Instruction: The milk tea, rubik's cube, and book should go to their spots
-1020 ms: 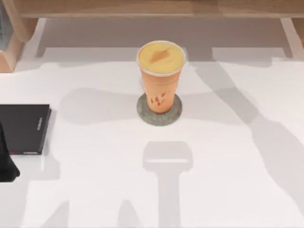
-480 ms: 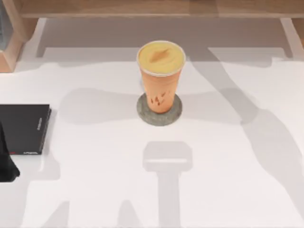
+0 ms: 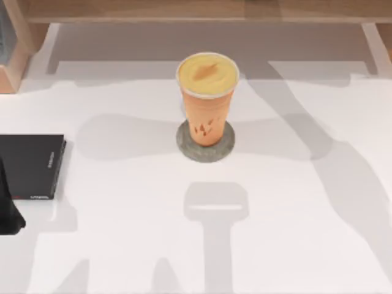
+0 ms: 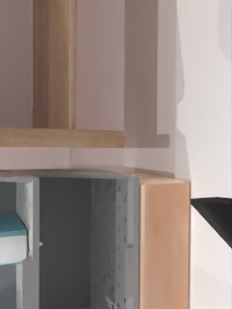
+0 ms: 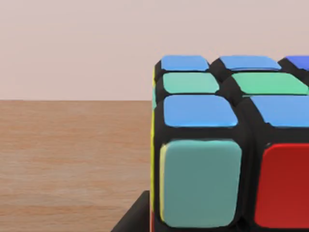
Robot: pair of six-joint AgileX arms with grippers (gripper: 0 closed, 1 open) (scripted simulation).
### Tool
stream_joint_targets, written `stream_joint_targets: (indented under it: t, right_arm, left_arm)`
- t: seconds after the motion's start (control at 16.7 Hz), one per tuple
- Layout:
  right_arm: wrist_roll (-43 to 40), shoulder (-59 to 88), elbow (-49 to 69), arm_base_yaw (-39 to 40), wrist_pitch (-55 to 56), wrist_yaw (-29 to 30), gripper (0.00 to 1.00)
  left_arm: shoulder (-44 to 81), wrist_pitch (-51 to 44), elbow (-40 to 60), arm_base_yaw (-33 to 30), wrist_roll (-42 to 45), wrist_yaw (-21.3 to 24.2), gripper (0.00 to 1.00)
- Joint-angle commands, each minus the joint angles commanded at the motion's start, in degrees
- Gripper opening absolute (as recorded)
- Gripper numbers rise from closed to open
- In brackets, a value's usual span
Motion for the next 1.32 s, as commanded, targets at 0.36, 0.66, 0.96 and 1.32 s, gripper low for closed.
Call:
stream_joint_targets:
  t: [0.36, 0.66, 0.96, 1.32]
  right_arm:
    - [0.00, 0.00, 0.00, 0.00, 0.00, 0.00, 0.98]
    - [0.00, 0.00, 0.00, 0.00, 0.00, 0.00, 1.00]
    - [0.00, 0.00, 0.00, 0.00, 0.00, 0.00, 1.00]
    - [0.00, 0.00, 0.00, 0.00, 0.00, 0.00, 1.00]
  left_arm:
    - [0.00, 0.00, 0.00, 0.00, 0.00, 0.00, 1.00]
    - [0.00, 0.00, 0.00, 0.00, 0.00, 0.00, 1.00]
    - [-0.13, -0.11, 0.04, 0.00, 0.00, 0.00, 1.00]
    - [-10.63, -11.85, 1.59, 0.30, -0.15, 0.29, 1.00]
